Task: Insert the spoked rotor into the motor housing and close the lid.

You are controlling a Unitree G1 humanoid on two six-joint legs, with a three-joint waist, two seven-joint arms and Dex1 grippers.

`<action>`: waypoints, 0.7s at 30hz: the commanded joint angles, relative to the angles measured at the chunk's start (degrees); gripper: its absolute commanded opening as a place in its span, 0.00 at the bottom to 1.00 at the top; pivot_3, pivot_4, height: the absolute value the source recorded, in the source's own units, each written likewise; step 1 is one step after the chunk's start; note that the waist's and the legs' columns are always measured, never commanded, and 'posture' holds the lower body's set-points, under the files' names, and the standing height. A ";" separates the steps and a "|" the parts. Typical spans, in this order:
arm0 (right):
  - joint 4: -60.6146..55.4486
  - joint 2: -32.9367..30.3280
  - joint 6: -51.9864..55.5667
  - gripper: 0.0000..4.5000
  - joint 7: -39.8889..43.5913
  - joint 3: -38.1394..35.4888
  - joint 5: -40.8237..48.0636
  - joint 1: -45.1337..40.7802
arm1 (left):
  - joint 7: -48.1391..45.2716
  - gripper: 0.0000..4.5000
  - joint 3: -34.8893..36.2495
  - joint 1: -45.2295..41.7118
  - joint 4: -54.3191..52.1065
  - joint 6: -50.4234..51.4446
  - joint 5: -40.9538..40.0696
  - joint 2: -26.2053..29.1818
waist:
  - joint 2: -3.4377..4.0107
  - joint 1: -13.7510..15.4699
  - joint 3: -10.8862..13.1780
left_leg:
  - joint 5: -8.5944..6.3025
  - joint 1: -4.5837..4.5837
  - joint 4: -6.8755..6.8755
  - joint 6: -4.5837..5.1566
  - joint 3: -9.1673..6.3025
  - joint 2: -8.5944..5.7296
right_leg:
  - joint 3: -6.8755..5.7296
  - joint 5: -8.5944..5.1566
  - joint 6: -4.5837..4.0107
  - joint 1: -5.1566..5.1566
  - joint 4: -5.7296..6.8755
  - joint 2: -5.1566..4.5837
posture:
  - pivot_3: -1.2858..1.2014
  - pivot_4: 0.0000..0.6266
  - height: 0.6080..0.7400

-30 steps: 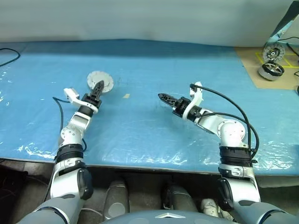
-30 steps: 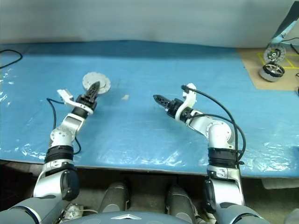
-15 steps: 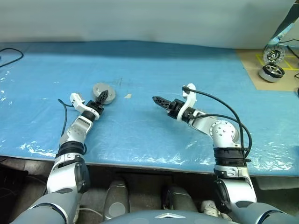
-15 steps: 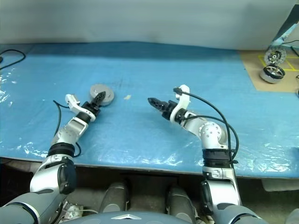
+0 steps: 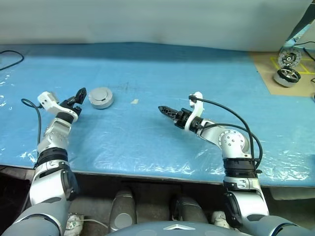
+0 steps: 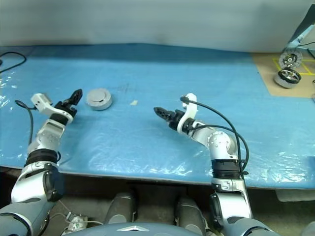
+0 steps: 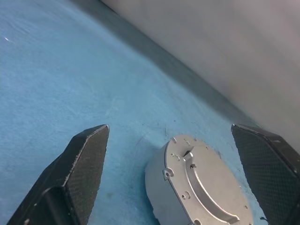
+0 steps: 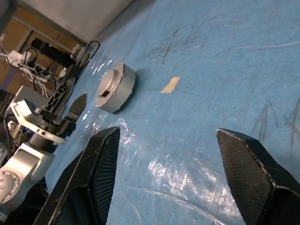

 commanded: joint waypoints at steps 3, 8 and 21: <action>-6.00 -3.03 -11.16 0.76 -1.88 4.23 -12.42 0.18 | -1.77 0.97 -3.15 3.37 -18.82 0.74 0.54 0.38 | -0.06 -0.10 0.03 | 0.00 -0.01 0.00 0.00 0.00 0.04 | -0.02 0.00 0.00 -0.01 0.02 0.01 | 0.52 0.24 1.00; -7.69 -6.06 -22.85 0.76 -6.71 10.63 -28.60 3.79 | 1.09 0.97 -8.73 8.62 -34.17 1.36 3.08 -3.32 | -0.06 -0.20 0.03 | 0.00 -0.01 -0.02 -0.01 0.02 -0.04 | -0.02 -0.01 0.01 0.02 -0.02 -0.05 | 0.52 0.24 1.00; -17.96 -6.50 -29.39 0.76 -17.03 10.51 -45.97 19.00 | 8.29 0.97 -23.80 29.72 -51.25 -5.46 16.07 -15.25 | -0.07 -1.77 0.04 | -0.01 0.16 -0.06 0.00 0.04 0.02 | 0.18 -0.01 0.05 0.04 -0.05 0.14 | 0.52 0.24 1.00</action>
